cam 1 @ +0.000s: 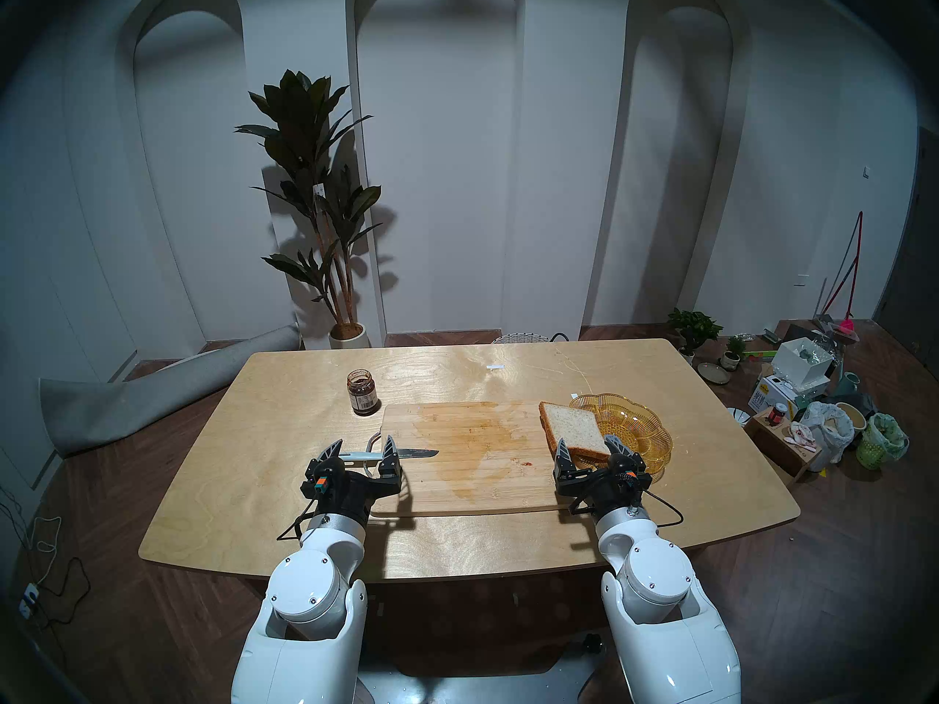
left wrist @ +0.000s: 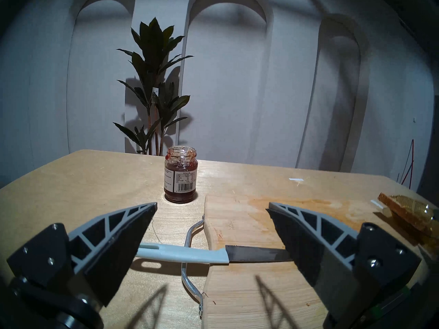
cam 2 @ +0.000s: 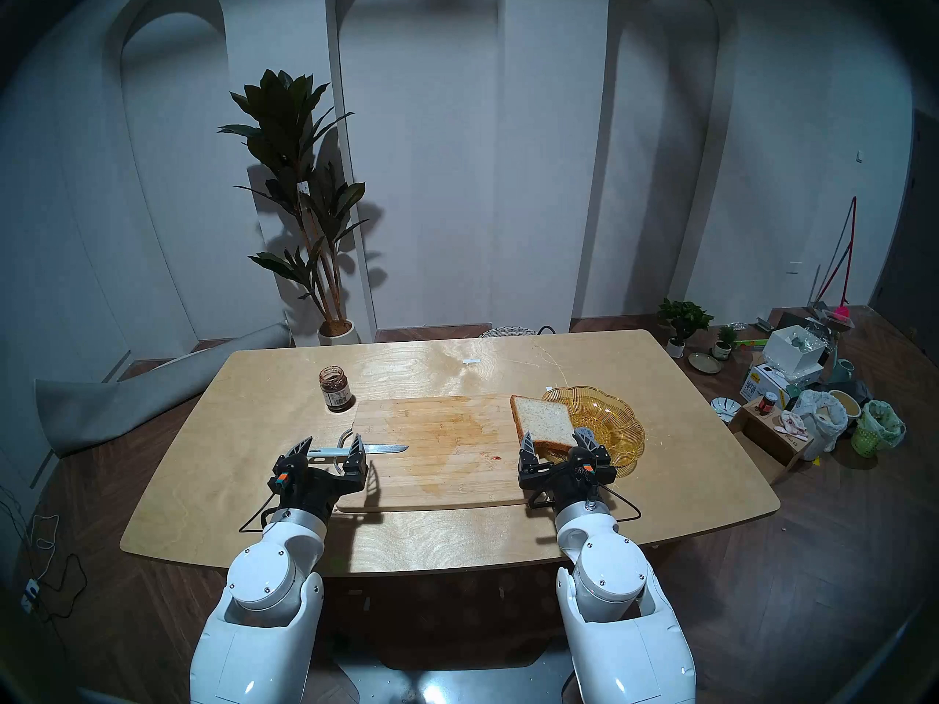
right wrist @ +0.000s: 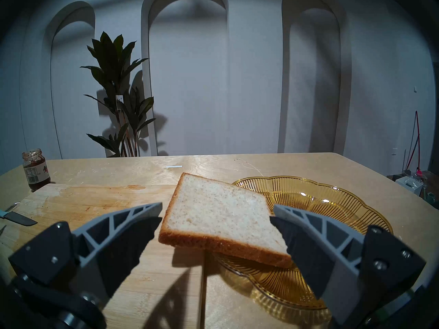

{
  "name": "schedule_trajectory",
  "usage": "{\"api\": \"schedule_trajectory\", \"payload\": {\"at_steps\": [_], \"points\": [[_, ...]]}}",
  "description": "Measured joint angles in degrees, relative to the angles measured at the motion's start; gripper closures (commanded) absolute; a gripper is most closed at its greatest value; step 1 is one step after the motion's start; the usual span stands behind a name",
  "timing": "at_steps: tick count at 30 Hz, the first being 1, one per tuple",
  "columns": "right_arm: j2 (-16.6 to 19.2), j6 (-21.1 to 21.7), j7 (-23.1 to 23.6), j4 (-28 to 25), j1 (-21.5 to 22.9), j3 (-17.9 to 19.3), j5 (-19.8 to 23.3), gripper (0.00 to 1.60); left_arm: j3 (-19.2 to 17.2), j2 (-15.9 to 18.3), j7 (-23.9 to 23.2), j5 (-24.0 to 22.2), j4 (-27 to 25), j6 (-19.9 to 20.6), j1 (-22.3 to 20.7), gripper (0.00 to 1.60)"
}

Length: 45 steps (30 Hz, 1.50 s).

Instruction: Spread jam over the slice of bread with the knife

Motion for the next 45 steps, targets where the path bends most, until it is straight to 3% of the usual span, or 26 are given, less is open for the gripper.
{"api": "schedule_trajectory", "payload": {"at_steps": [3, 4, 12, 28, 34, 41, 45], "points": [[0.1, 0.0, 0.1, 0.0, 0.0, 0.0, 0.0, 0.00, -0.5, -0.4, -0.1, -3.3, -1.8, 0.1, 0.7, 0.00], [0.1, 0.0, 0.1, 0.0, 0.0, 0.0, 0.0, 0.00, -1.1, -0.7, -0.5, -6.7, -3.2, 0.2, 1.3, 0.00], [0.3, 0.0, 0.1, 0.1, 0.0, 0.0, 0.0, 0.00, -4.0, -2.0, -2.4, -20.2, -6.3, 0.6, 2.6, 0.00], [0.5, -0.1, 0.1, 0.1, 0.0, -0.1, 0.0, 0.00, -9.3, -4.2, -7.4, -48.7, -6.5, 8.8, 2.9, 0.00], [0.6, -0.1, 0.1, 0.1, 0.0, -0.1, 0.0, 0.00, -9.0, -4.3, -5.3, -49.4, -6.7, 9.7, 2.6, 0.00], [0.6, -0.1, 0.1, 0.1, 0.0, -0.1, 0.0, 0.00, -6.0, -3.7, 2.7, -42.4, -7.6, 8.4, 2.4, 0.00], [0.6, -0.1, 0.1, 0.1, 0.0, -0.1, 0.0, 0.00, -4.6, -3.2, 6.6, -41.9, -7.8, 8.0, 2.1, 0.00]]}}
